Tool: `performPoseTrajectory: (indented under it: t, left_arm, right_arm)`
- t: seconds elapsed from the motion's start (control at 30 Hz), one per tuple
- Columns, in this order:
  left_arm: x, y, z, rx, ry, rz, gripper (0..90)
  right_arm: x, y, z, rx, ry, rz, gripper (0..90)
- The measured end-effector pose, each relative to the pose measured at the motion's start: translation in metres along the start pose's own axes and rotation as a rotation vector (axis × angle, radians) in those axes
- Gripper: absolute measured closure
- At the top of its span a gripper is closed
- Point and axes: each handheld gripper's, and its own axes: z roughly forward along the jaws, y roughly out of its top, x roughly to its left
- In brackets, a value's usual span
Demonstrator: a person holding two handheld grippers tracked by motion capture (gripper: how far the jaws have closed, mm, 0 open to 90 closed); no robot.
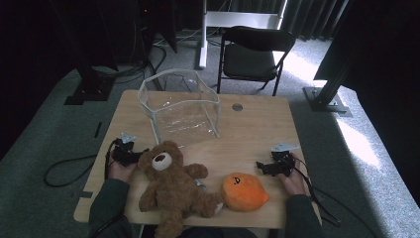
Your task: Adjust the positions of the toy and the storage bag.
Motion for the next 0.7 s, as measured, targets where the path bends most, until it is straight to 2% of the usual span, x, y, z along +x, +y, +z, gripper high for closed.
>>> performPoseTrajectory:
  t: [0.2,0.7]
  left_arm:
    - [-0.0002,0.0005,0.0005,0.001,-0.004,0.004,20.6]
    - [-0.0005,0.0005,0.0004,-0.001,0.0,-0.001,21.4]
  right_arm:
    - [0.0023,0.0002,0.0004,-0.001,0.015,-0.016,10.7]
    - [0.0029,0.0002,0.0005,-0.002,0.019,-0.02,10.8]
